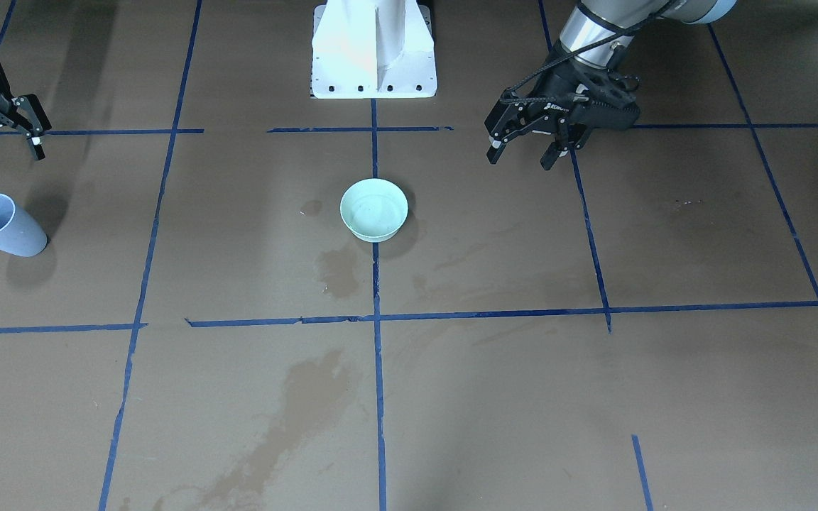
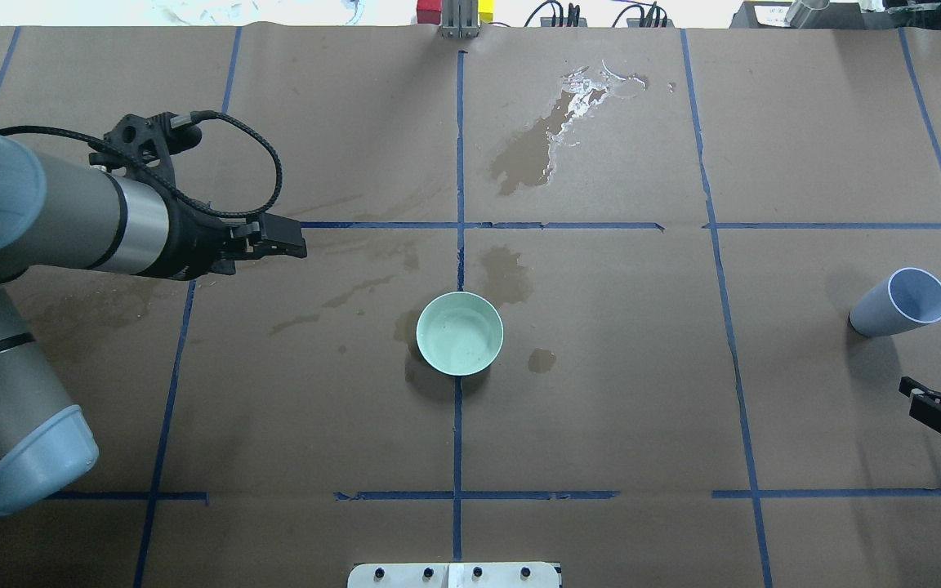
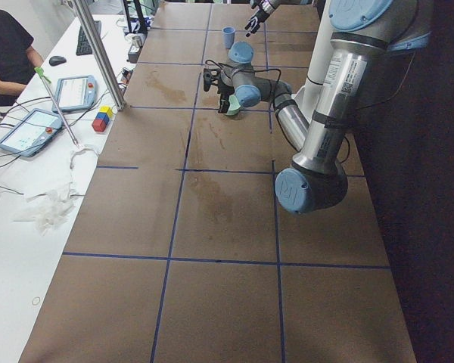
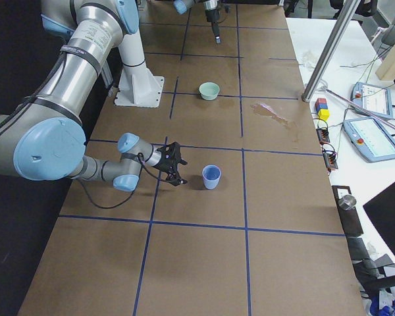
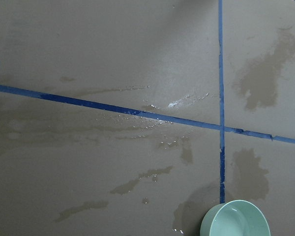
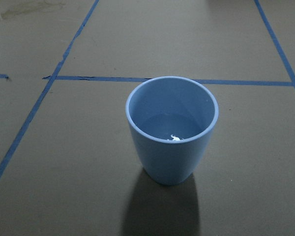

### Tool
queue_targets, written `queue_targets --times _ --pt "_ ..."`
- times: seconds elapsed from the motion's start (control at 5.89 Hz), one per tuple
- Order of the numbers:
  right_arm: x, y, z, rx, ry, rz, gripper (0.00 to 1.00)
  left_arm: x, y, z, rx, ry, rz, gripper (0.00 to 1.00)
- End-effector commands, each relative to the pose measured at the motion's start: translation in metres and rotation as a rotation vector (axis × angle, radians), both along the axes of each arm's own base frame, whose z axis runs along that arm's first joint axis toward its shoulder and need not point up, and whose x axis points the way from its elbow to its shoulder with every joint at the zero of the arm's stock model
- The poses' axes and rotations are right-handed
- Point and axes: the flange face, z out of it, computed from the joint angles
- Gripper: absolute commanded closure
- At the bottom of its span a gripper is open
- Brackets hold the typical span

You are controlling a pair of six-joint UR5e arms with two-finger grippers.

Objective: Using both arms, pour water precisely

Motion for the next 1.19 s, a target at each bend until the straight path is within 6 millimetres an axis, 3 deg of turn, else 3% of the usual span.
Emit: queue_targets --times 0.0,0.17,0.34,0.51,0.68,1.02 --pt "0.024 -0.008 -0.005 -0.032 0.030 -0.082 0.00 0.055 0.009 -0.021 -0.025 -0.031 0.072 0.00" --pt "0.035 -0.014 -0.004 -0.043 0.040 -0.108 0.00 0.086 0.004 -0.024 -0.045 -0.044 0.088 0.00" --pt "0.059 -0.027 -0.007 -0.077 0.011 -0.155 0.00 0.132 0.015 -0.017 -0.076 -0.074 0.135 0.00" --pt "0.075 -0.033 -0.007 -0.087 0.001 -0.198 0.00 0.155 0.007 -0.013 -0.095 -0.093 0.138 0.00" --pt "0.092 -0.045 -0.010 -0.115 -0.021 -0.236 0.00 0.191 -0.001 -0.020 -0.124 -0.111 0.142 0.00" --pt "0.143 -0.079 -0.013 -0.103 0.024 -0.318 0.00 0.226 0.009 -0.013 -0.186 -0.134 0.150 0.00"
